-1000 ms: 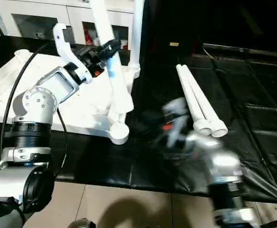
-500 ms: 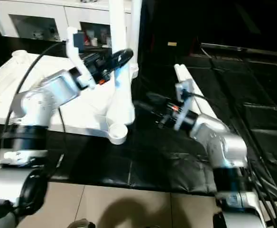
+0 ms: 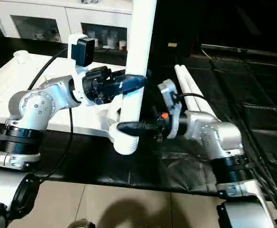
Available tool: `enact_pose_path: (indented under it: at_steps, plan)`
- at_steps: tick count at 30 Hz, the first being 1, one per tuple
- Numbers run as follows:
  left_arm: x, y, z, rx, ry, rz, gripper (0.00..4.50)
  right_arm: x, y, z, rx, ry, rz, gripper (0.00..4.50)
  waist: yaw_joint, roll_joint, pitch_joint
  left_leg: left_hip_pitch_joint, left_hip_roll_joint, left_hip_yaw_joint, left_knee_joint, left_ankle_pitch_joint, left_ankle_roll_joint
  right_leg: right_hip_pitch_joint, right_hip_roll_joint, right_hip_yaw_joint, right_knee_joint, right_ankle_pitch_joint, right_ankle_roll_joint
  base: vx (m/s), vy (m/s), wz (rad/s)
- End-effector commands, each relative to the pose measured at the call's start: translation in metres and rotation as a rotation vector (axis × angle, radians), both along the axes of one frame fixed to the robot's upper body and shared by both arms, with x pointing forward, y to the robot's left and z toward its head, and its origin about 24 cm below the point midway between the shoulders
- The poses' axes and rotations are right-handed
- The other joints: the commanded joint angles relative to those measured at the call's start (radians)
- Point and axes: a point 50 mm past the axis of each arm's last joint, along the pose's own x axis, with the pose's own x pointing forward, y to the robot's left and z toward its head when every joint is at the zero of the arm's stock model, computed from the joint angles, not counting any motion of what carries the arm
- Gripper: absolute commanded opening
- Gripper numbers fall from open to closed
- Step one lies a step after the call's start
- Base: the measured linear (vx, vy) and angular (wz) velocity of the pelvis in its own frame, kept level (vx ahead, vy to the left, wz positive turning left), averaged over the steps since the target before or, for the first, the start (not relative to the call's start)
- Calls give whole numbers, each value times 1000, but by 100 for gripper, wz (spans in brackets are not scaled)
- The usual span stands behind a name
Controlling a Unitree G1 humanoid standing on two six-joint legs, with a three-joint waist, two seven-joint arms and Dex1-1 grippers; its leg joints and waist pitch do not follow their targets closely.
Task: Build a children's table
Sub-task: Pick table leg
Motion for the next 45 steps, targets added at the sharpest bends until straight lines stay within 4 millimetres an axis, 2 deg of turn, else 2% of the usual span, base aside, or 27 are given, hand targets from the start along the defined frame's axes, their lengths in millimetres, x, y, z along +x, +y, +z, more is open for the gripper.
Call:
enact_pose_path:
  at_steps: [1, 13, 20, 22, 24, 26, 28, 29, 33, 38, 40, 41, 45]
  plan:
    - [-1, -6, 9, -11, -39, -33, 186, -2, 5, 7, 20, -9, 54, 354, 6, -12, -81, 14, 15, 4, -60, -141, 19, 62, -69, 34, -71, -243, -187, 0, 0, 0]
    - [-2, -3, 8, -25, -38, -50, 186, -8, 8, 3, 31, 28, 96, 241, 7, -10, -83, 15, 15, 4, -60, -133, 17, 62, -68, 34, -67, -213, -195, 0, 0, 0]
    - [-1, -3, 9, -34, -37, -44, 186, -9, 9, 2, 35, 33, 95, 215, 8, -11, -83, 15, 13, 5, -59, -130, 17, 62, -68, 35, -68, -217, -190, 0, 0, 0]
    - [2, -3, 9, -26, -23, -9, 186, -9, 10, 2, 35, 31, 92, 211, 9, -6, -84, 15, 14, 4, -59, -129, 15, 62, -68, 34, -66, -210, -194, 0, 0, 0]
    - [5, -3, 10, -25, -14, 28, 186, -9, 10, 3, 34, 27, 81, 210, 8, -9, -84, 14, 14, 4, -59, -128, 15, 63, -67, 34, -65, -198, -196, 0, 0, 0]
    - [6, -1, 13, -45, -5, 42, 256, -7, 11, 4, 28, 9, 49, 205, 10, -7, -85, 14, 12, 4, -58, -124, 15, 63, -68, 34, -65, -197, -198, 0, 0, 0]
    - [6, 0, 16, -62, -13, 66, 258, -4, 12, 6, 16, -16, 3, 204, 9, -9, -85, 15, 13, 3, -58, -128, 14, 64, -67, 34, -65, -197, -195, 0, 0, 0]
    - [7, 1, 17, -64, -27, 105, 265, -2, 13, 6, 1, -42, -37, 201, 10, -6, -85, 15, 16, 2, -59, -123, 7, 61, -69, 34, -64, -193, -197, 0, 0, 0]
    - [10, 1, 18, -82, -28, 192, 302, 4, 16, 7, -48, -96, -151, 195, 7, -7, -84, 17, 15, 2, -60, -131, -6, 61, -68, 35, -65, -200, -190, 0, 0, 0]
    - [19, -9, 13, -31, 19, 473, 303, 19, 24, 5, -148, -161, -398, 195, 4, -9, -83, 16, 16, 2, -61, -137, -18, 61, -69, 37, -67, -208, -170, 0, 0, 0]
    - [21, -11, 12, -13, 41, 531, 303, 22, 27, 4, -163, -162, -455, 195, 1, -13, -83, 15, 13, 2, -61, -131, -18, 62, -68, 36, -68, -218, -156, 0, 0, 0]
    - [23, -13, 11, 4, 52, 581, 303, 24, 28, 4, -167, -168, -490, 195, 1, -15, -83, 15, 11, 3, -61, -129, -13, 62, -67, 36, -69, -220, -153, 0, 0, 0]
    - [30, -17, 8, 56, 105, 754, 303, 30, 35, 5, -121, -129, -614, 195, -4, -13, -85, 13, 14, 1, -61, -117, -10, 61, -66, 37, -64, -183, -154, 0, 0, 0]
